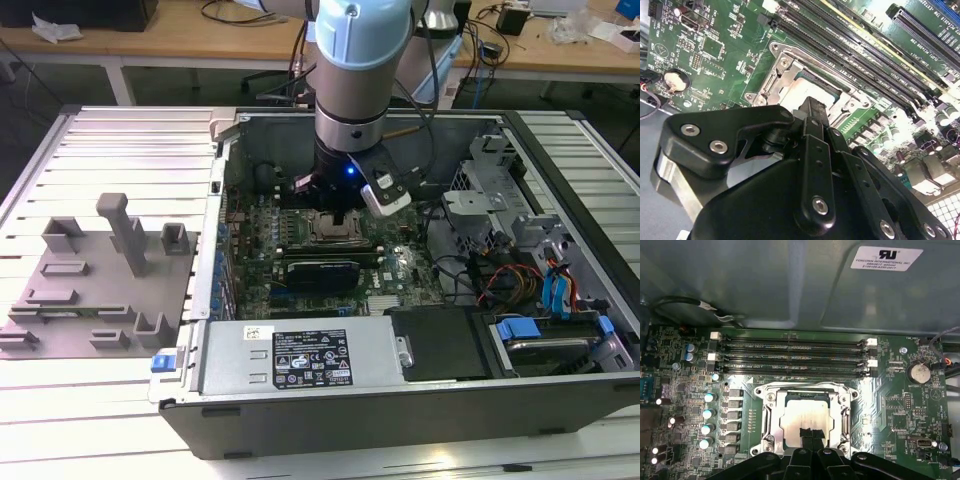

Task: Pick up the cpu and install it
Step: 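Install the second cpu locking lever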

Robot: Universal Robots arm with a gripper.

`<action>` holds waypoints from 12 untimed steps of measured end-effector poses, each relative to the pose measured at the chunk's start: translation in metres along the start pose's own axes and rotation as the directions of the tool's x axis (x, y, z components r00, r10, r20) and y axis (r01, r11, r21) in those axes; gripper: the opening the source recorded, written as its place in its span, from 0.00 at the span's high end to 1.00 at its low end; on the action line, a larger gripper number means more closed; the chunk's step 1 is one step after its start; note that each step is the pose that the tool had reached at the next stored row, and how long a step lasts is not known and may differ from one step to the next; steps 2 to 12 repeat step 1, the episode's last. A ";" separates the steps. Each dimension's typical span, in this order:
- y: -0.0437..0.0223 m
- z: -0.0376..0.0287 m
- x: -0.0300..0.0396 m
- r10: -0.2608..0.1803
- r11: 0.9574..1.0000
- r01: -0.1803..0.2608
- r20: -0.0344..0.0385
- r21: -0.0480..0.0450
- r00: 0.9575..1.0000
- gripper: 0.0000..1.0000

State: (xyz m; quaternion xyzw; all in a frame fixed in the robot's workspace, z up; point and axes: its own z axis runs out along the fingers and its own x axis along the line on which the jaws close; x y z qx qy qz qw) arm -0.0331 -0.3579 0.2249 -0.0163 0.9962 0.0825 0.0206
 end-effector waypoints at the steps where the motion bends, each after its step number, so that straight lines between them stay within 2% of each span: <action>1: 0.0000 0.0000 0.0000 0.000 1.000 0.000 0.000 0.000 1.000 0.89; 12: 0.0000 0.0000 0.0000 0.000 1.000 0.000 0.000 0.000 1.000 0.89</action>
